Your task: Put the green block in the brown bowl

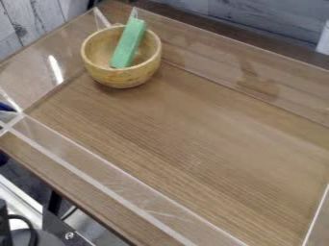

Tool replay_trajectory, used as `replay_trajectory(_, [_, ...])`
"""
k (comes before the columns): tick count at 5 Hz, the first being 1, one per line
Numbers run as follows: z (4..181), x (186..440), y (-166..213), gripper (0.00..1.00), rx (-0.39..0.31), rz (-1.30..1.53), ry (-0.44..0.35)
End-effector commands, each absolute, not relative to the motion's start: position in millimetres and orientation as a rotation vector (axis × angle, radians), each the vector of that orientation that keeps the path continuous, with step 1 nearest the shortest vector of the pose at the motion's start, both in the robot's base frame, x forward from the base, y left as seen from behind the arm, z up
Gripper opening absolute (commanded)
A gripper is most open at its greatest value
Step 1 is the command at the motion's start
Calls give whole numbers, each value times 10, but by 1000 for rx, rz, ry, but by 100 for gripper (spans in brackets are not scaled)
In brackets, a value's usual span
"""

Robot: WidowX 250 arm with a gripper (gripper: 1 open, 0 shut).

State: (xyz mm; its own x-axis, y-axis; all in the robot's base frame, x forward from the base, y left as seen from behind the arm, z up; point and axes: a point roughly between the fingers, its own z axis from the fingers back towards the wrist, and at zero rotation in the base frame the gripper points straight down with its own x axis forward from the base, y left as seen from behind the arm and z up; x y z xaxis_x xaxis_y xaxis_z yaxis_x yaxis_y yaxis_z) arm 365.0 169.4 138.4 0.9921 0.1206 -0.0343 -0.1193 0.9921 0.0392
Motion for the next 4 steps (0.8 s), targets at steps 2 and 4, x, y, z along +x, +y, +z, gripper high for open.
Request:
replay_trajectory(2, [1406,3753,1652,0,84,112,60])
replay_trajectory(4, [1356,3723,1621,100,75,80,78])
